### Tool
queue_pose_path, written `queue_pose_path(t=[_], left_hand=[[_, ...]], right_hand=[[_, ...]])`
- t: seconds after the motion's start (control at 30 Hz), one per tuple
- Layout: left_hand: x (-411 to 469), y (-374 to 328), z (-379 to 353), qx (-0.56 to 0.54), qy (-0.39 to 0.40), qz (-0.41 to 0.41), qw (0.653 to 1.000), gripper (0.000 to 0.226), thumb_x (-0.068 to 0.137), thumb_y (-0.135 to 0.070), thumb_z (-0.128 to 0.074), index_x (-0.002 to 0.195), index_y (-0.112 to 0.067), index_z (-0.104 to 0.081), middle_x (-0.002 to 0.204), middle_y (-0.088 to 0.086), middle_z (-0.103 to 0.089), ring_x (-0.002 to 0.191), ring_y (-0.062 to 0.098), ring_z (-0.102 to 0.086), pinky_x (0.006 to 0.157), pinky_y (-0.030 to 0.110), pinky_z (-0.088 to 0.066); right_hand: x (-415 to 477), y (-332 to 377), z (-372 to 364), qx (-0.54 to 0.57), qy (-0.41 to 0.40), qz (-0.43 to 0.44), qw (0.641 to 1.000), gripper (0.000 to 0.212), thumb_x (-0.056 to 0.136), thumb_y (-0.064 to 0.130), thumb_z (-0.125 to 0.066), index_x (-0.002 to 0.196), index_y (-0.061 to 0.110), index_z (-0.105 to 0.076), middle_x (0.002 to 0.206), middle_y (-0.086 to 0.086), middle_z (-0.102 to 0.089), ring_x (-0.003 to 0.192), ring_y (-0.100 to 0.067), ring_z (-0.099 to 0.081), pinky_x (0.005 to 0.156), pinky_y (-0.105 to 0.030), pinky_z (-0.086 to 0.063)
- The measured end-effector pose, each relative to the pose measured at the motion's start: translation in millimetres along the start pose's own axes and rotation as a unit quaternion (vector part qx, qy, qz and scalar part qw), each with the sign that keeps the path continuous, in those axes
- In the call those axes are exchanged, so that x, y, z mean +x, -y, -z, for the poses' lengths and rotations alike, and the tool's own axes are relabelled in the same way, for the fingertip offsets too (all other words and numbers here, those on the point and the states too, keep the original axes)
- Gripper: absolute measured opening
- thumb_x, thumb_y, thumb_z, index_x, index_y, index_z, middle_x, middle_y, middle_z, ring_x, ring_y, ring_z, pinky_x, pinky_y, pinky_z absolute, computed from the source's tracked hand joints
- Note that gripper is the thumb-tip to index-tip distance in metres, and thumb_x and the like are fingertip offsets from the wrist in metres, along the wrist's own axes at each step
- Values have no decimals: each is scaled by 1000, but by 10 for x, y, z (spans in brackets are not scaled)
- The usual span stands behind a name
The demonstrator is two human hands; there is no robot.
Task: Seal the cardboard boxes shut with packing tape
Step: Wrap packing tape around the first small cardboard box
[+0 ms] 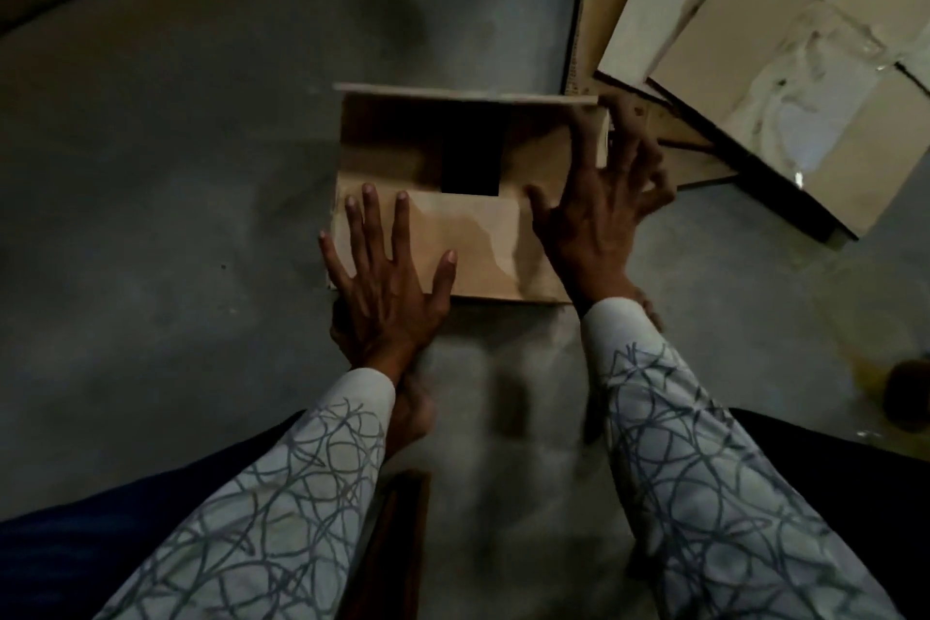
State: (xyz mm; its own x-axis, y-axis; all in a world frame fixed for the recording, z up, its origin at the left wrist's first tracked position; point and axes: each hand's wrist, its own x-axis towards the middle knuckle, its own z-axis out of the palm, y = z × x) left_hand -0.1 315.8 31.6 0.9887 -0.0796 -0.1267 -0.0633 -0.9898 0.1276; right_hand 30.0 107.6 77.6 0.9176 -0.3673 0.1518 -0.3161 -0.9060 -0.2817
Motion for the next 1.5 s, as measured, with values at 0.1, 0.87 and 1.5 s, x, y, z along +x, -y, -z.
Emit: queue_pose_path(t=[0.1,0.87,1.5], left_hand=[[3,-29,-18,-5,-4,25,1000,83,94,-69,-30,161,-22,-13,168,12,3,155,27,6,119,64,-4],[1398,516,91,-67,-100,319,940,75,88,-72,-35,155,-41,-27,167,4,-12,149,31,-15,111,65,-17],[2799,2384,881,-78,16,119,990,72,81,-59,-68,146,-55,-37,165,-14,-16,154,22,-3,109,67,21]], right_hand=[[-207,-28,-36,30,-14,-15,999,70,81,59,-69,141,42,-37,139,6,-48,127,-21,-30,97,-54,-29],[947,912,-874,167,162,166,958,68,80,76,-59,139,43,-53,164,-5,-22,143,-32,-35,109,-45,-39],[2211,2964,-2144,91,172,398,896,80,75,63,-67,148,46,-40,163,-5,-28,149,-33,-27,119,-51,-25]])
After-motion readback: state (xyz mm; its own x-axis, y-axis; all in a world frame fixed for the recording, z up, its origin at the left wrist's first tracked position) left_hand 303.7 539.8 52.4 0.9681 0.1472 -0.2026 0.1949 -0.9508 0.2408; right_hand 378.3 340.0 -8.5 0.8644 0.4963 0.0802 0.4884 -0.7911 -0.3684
